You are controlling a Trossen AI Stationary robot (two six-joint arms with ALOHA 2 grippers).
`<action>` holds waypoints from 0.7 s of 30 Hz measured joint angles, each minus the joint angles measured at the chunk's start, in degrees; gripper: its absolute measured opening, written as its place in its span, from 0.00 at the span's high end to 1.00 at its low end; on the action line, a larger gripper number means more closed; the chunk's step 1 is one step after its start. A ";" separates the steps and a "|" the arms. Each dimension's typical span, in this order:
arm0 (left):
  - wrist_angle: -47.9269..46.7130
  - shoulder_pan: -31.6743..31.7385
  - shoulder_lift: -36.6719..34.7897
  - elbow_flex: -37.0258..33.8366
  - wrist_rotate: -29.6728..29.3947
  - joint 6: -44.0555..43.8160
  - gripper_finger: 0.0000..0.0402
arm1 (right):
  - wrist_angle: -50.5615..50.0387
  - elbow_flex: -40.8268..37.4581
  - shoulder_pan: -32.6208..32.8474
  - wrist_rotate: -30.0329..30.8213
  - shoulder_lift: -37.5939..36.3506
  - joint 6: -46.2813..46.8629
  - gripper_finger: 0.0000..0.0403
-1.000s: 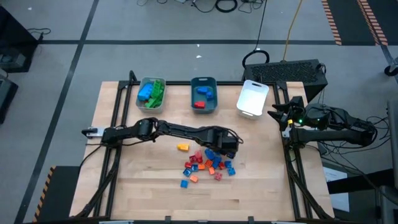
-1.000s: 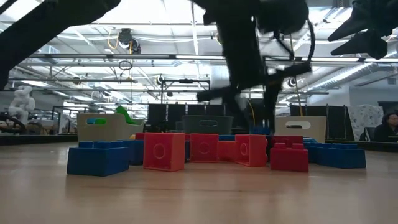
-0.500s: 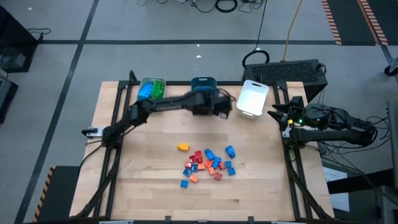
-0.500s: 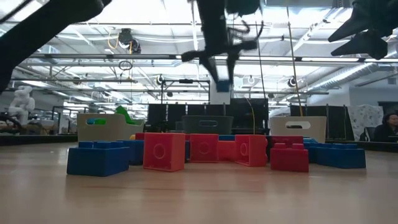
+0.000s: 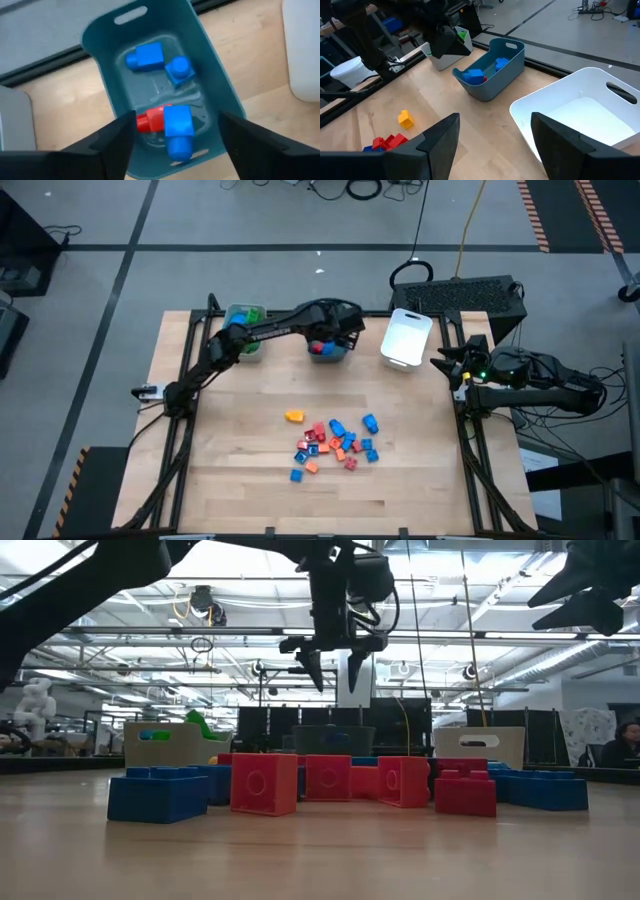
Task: Sort blocks by size
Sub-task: Put the blue 1 stud game piece into the blue bin
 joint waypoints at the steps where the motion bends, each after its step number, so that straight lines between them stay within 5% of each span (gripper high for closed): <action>1: 0.40 0.18 0.00 0.00 1.86 0.05 0.28 | 0.00 0.00 0.00 0.00 0.00 0.02 0.41; 9: 14.73 -7.63 0.00 0.00 17.66 25.47 0.27 | 0.02 0.00 0.00 0.00 0.00 0.02 0.41; 17: 18.29 -18.84 0.84 -0.04 19.04 58.40 0.26 | 0.01 0.00 0.00 -0.02 0.00 0.02 0.41; 21: 21.02 -21.62 1.94 -0.04 19.77 67.24 0.26 | 0.00 0.00 0.00 -0.04 0.00 0.04 0.41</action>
